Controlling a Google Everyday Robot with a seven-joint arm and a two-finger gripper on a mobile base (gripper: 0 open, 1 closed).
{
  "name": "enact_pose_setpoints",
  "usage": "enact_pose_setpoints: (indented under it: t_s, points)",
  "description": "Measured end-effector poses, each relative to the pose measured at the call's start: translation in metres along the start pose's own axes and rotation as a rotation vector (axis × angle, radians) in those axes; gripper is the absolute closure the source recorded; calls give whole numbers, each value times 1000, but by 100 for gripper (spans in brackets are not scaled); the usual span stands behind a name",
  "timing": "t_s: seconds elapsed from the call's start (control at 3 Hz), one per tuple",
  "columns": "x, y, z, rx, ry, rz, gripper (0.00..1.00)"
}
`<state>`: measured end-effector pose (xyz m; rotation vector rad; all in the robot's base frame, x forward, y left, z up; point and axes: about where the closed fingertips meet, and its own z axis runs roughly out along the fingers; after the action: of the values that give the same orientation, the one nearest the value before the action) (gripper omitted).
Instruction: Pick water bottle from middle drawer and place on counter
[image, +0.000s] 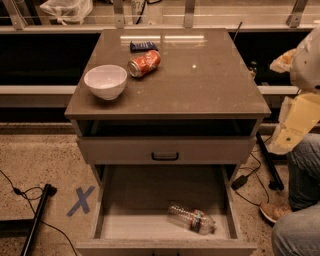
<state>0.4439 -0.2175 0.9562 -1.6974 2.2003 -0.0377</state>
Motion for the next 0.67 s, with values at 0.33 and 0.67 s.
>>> enact_pose_setpoints:
  t_s: [0.33,0.67]
  points:
    - [15,22,45,0,-83,9,0]
    - [29,26,77,55,-148,10,0]
